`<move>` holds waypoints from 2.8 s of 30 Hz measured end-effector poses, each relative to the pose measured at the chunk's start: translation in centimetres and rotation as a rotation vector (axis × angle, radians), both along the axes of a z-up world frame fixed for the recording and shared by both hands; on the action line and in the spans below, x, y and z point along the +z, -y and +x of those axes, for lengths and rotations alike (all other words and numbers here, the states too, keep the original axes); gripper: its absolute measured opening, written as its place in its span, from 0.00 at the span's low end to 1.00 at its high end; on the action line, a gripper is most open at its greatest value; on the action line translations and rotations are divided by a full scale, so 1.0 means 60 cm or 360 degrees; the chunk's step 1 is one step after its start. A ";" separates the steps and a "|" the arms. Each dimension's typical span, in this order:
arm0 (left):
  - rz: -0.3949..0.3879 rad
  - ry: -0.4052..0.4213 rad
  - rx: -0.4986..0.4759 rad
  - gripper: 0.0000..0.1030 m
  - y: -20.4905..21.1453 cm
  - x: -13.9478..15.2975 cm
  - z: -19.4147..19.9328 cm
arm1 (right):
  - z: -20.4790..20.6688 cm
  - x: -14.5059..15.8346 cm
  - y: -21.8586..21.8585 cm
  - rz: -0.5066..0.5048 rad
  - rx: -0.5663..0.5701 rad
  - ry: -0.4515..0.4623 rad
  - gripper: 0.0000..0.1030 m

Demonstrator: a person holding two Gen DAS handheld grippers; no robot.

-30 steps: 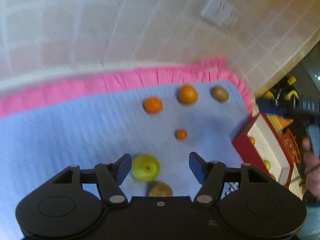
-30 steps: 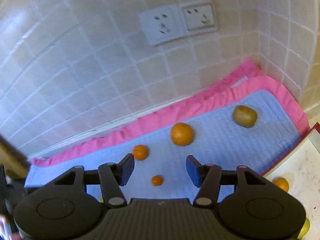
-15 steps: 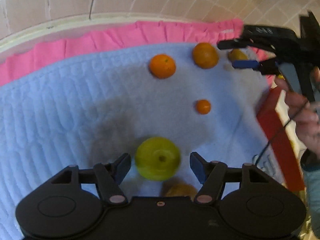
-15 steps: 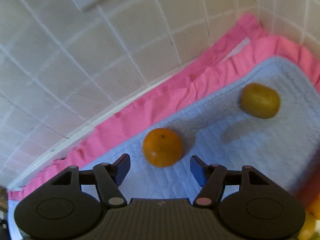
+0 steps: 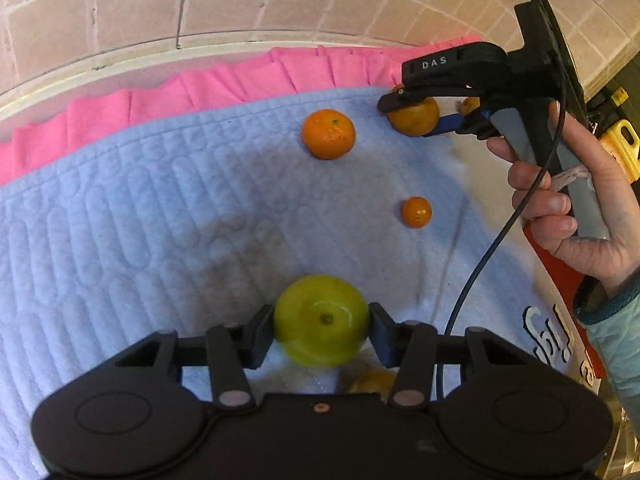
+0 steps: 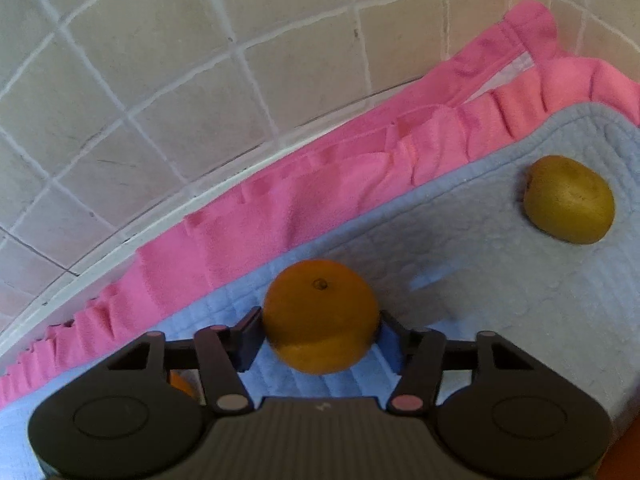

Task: Organize fruits
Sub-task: 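Grasp the green apple with the left tool while the right tool grasps an orange, then carry the apple and orange over the red box and open both tools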

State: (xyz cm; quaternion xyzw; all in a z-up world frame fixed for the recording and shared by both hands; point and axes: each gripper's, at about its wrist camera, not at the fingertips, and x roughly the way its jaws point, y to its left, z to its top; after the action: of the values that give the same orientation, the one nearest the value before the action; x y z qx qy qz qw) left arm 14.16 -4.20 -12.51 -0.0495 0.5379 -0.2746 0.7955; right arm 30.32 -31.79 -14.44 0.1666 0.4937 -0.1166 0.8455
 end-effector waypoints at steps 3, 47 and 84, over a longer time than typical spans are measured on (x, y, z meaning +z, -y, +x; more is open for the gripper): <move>-0.0011 -0.0002 0.0030 0.57 -0.002 0.001 0.002 | -0.002 0.000 0.005 0.0032 -0.0015 0.0014 0.57; -0.0318 0.0436 -0.0827 0.57 0.585 0.299 -0.123 | -0.713 0.406 0.303 -0.0389 -0.0728 0.0672 0.57; 0.0061 -0.0058 -0.0749 0.57 0.719 0.037 -0.055 | -0.594 0.105 0.422 -0.0131 -0.0404 -0.0214 0.57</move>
State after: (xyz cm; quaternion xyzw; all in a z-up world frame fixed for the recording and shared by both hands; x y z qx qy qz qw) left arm 10.84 -47.33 -10.29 0.0873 0.5540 -0.4412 0.7006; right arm -5.34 -57.13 -8.13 0.1847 0.5189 -0.2536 0.7952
